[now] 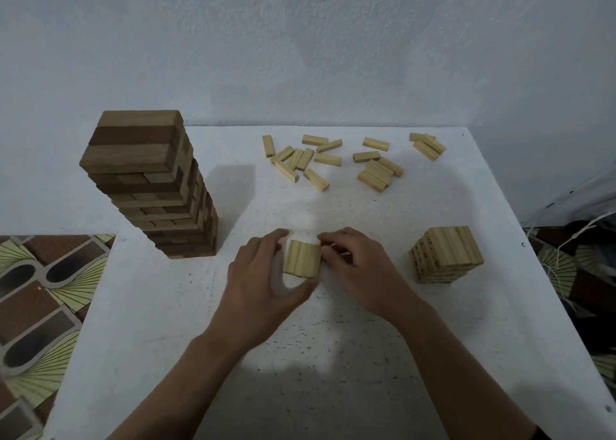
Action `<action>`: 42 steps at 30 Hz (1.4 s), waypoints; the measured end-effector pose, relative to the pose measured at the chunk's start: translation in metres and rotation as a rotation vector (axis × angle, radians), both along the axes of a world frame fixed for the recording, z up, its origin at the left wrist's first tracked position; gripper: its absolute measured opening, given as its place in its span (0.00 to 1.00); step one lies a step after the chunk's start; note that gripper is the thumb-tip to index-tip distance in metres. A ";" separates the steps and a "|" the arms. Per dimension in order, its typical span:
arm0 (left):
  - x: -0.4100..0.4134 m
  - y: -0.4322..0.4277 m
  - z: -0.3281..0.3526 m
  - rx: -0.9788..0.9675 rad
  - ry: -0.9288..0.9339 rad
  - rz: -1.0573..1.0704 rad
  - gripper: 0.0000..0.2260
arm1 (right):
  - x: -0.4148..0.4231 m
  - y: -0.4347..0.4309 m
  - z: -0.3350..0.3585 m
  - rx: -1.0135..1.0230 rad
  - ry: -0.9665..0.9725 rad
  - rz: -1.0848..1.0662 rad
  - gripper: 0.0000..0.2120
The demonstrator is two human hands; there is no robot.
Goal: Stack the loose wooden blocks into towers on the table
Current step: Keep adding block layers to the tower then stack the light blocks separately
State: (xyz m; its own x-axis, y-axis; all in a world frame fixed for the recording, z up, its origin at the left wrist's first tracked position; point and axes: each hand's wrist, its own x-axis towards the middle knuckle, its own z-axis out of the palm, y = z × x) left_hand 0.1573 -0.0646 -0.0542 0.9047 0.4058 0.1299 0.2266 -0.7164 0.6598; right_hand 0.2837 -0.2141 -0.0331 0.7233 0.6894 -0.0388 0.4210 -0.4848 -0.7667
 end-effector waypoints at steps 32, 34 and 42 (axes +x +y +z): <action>-0.008 0.000 -0.024 0.510 0.259 -0.094 0.28 | -0.037 -0.008 -0.047 -0.439 -0.552 0.057 0.29; -0.007 0.000 -0.024 0.512 0.268 -0.089 0.28 | -0.037 -0.008 -0.048 -0.439 -0.565 0.058 0.29; -0.009 -0.002 -0.025 0.513 0.281 -0.084 0.28 | -0.039 -0.006 -0.050 -0.467 -0.555 0.038 0.29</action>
